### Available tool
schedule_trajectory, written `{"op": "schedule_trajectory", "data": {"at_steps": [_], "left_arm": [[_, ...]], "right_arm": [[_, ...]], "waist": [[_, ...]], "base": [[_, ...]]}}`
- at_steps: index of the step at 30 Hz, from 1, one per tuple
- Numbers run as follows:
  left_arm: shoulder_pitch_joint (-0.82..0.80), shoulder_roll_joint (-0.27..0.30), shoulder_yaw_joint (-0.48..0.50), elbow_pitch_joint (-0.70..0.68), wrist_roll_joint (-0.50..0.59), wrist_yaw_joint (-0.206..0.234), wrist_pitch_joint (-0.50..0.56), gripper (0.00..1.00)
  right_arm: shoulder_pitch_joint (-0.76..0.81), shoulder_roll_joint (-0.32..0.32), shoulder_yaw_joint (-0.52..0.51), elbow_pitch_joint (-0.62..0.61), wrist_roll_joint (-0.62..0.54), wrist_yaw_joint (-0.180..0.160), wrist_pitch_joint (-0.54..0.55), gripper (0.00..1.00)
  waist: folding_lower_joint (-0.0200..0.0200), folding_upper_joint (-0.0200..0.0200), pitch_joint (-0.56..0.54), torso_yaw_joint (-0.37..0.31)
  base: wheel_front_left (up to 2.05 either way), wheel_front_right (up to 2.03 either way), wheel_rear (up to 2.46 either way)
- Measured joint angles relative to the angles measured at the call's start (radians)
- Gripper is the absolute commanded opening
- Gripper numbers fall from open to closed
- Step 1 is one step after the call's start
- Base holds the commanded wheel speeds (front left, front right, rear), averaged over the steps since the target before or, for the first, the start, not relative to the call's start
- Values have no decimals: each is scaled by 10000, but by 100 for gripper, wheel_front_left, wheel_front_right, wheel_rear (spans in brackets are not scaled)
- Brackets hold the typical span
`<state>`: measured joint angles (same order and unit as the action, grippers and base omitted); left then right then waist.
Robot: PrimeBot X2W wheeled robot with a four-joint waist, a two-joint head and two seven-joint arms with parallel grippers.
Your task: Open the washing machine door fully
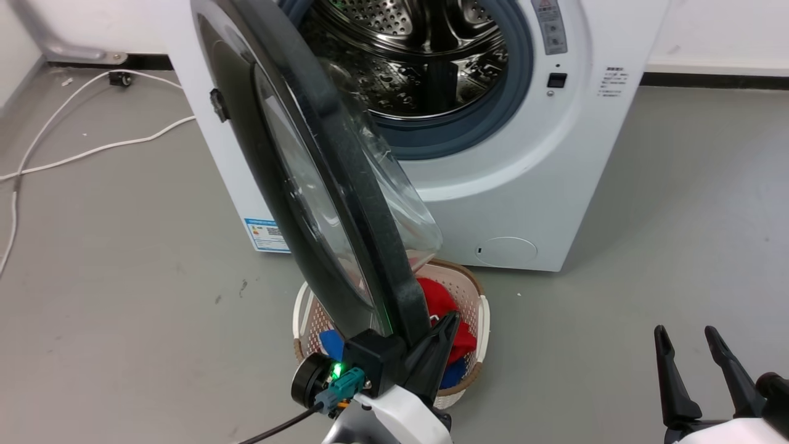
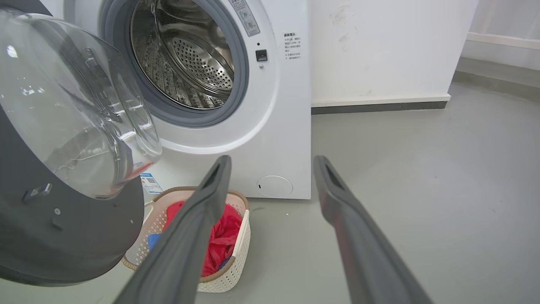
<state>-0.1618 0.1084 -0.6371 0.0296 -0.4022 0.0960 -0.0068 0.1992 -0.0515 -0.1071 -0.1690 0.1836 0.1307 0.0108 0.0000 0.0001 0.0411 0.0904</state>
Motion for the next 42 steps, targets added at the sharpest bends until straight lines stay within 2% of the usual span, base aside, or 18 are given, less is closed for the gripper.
{"op": "schedule_trajectory", "data": {"at_steps": [10, 22, 29, 42], "left_arm": [[360, 178, -77, -598, -40, 153, 10, 0], [1048, 614, -96, -1894, 44, 593, 217, 0], [1257, 798, 8, -2161, 48, 811, 314, 0], [1615, 1126, 1005, -2178, -159, 1473, -33, 0]], "right_arm": [[-116, 2, 10, 119, 0, 0, 44, 100], [-204, 4, -42, 416, -10, 0, 19, 100], [-297, 8, -46, 591, 19, 0, -59, 100], [-389, 8, -119, 817, 21, 0, -163, 100]], "waist": [[0, 0, -67, 885], [0, 0, -112, 2324], [0, 0, -161, 3129], [0, 0, -106, 4051]], "base": [[0, 0, 0], [0, 0, 0], [0, 0, 0], [0, 0, 0]]}}
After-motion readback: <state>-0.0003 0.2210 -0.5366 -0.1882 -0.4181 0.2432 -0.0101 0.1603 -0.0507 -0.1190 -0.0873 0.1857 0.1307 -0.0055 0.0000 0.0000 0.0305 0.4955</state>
